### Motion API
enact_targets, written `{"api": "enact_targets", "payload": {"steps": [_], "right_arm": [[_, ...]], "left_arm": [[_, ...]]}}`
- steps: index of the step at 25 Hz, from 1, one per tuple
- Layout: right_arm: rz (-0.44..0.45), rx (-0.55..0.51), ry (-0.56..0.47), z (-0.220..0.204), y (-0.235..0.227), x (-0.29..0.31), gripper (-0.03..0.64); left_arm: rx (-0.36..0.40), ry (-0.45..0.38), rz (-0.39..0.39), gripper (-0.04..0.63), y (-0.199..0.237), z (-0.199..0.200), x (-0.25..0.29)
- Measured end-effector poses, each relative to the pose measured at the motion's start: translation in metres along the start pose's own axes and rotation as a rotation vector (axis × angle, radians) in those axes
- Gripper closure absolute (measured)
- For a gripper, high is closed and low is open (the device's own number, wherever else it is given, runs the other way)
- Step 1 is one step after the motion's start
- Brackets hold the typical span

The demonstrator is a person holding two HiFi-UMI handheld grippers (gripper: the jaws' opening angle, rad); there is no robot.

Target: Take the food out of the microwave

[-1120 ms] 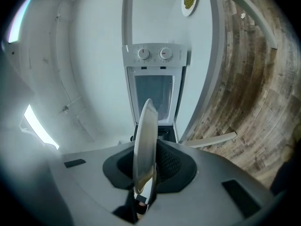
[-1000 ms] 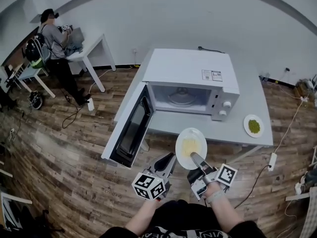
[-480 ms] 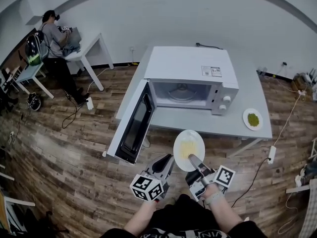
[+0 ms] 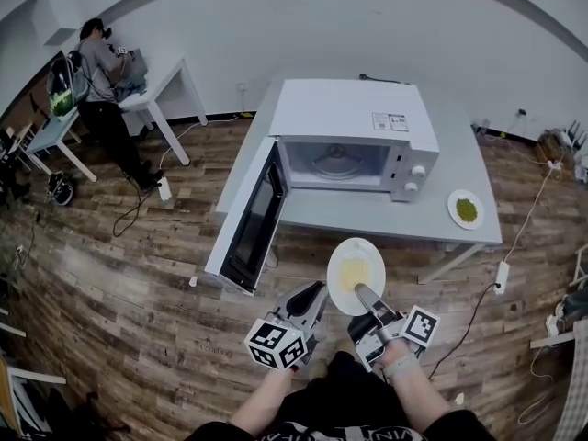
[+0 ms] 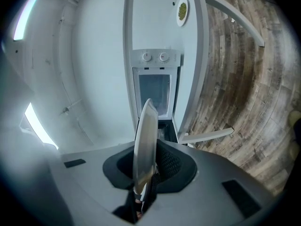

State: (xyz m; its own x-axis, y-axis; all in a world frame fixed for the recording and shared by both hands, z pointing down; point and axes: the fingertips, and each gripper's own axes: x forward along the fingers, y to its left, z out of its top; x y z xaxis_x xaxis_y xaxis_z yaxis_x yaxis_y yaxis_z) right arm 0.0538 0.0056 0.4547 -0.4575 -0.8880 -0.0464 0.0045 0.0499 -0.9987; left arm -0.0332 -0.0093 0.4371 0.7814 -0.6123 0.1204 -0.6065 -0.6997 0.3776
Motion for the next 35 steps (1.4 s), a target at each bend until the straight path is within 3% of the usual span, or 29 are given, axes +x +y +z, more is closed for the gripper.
{"api": "enact_targets", "payload": {"steps": [35], "right_arm": [[0.013,-0.009,-0.011,-0.044,0.001,-0.023,0.551]], "left_arm": [[0.025,-0.033,-0.004,0.554,-0.01,-0.004,-0.047]]}}
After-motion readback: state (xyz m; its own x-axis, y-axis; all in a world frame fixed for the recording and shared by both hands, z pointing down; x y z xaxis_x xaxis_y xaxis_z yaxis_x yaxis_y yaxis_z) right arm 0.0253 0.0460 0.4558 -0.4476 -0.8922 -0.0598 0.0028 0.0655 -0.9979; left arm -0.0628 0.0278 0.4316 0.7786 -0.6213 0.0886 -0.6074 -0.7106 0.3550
